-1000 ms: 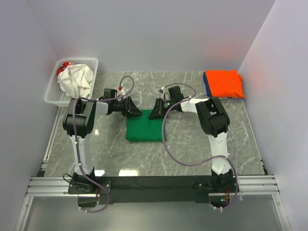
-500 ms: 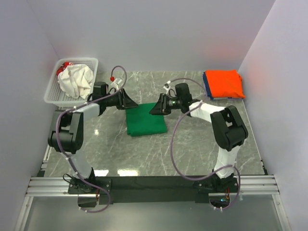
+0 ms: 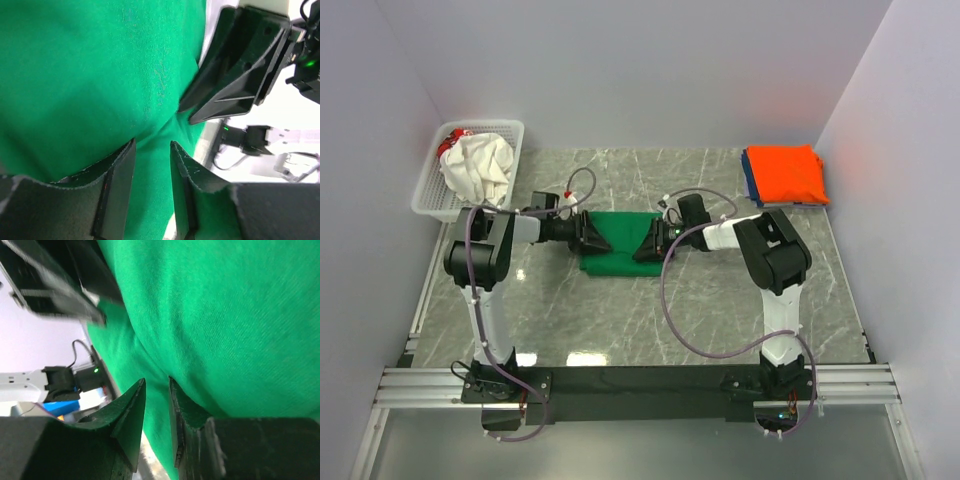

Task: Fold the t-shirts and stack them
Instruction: Fold the tshirt

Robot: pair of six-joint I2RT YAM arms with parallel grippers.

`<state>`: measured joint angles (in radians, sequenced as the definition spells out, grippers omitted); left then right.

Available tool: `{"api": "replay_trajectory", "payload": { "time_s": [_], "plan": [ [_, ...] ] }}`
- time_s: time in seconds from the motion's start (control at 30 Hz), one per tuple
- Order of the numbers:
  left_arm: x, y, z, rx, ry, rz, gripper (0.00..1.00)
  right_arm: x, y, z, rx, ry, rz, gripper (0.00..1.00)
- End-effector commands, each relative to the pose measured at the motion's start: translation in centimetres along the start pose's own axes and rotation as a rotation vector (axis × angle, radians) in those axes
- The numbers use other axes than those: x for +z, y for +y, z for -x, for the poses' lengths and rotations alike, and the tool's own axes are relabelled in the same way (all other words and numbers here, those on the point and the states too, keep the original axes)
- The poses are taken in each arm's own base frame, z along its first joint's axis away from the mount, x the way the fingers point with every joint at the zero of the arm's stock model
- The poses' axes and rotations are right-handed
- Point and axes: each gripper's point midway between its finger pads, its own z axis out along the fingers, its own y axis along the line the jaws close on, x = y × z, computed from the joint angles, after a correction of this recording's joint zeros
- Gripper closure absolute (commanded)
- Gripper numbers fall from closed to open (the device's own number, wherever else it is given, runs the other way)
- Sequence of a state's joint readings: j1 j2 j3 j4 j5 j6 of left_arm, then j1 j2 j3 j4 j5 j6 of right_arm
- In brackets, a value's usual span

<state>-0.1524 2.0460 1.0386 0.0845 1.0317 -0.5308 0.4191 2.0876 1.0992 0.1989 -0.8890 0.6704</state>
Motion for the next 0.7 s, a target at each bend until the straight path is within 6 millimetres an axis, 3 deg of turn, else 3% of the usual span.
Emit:
{"api": "replay_trajectory", "payload": {
  "time_s": [0.0, 0.03, 0.07, 0.1, 0.17, 0.23, 0.27, 0.33, 0.43, 0.53, 0.67],
  "plan": [
    [-1.7, 3.5, 3.4, 0.124, -0.072, 0.144, 0.59, -1.2, -0.9, 1.9, -0.074, -0.062, -0.051, 0.67],
    [-2.4, 3.1, 3.8, 0.141, -0.08, 0.133, 0.58, -1.6, -0.5, 1.8, -0.084, -0.062, -0.049, 0.67],
    [-2.7, 2.3, 3.7, 0.152, -0.072, 0.114, 0.57, -2.3, 1.2, 2.0, -0.127, -0.076, -0.025, 0.67],
    [-3.3, 0.2, 3.6, 0.19, -0.069, 0.066, 0.57, -2.8, 1.8, 1.6, -0.134, -0.076, -0.013, 0.67],
    [-3.9, -2.1, 2.8, 0.217, -0.057, 0.009, 0.56, -4.2, 4.9, 1.6, -0.177, -0.101, 0.048, 0.67],
    [-4.7, -5.1, 1.7, 0.253, -0.057, -0.045, 0.56, -4.9, 6.9, 0.9, -0.199, -0.1, 0.092, 0.66],
    [-4.9, -5.9, 1.4, 0.248, -0.058, -0.058, 0.56, -5.4, 8.5, 0.7, -0.206, -0.109, 0.12, 0.66],
    [-5.3, -7.3, 0.3, 0.26, -0.055, -0.083, 0.57, -5.4, 9.8, 0.1, -0.218, -0.103, 0.148, 0.64],
    [-5.0, -7.4, -0.9, 0.232, -0.04, -0.099, 0.57, -3.9, 11.3, -1.5, -0.222, -0.053, 0.183, 0.62],
    [-3.9, -5.7, -1.9, 0.169, -0.011, -0.1, 0.58, -1.5, 10.1, -2.4, -0.19, -0.003, 0.177, 0.61],
    [-2.6, -1.8, -3.1, 0.088, 0.028, -0.039, 0.59, 1.6, 5.5, -2.7, -0.069, 0.046, 0.115, 0.62]
  ]
}}
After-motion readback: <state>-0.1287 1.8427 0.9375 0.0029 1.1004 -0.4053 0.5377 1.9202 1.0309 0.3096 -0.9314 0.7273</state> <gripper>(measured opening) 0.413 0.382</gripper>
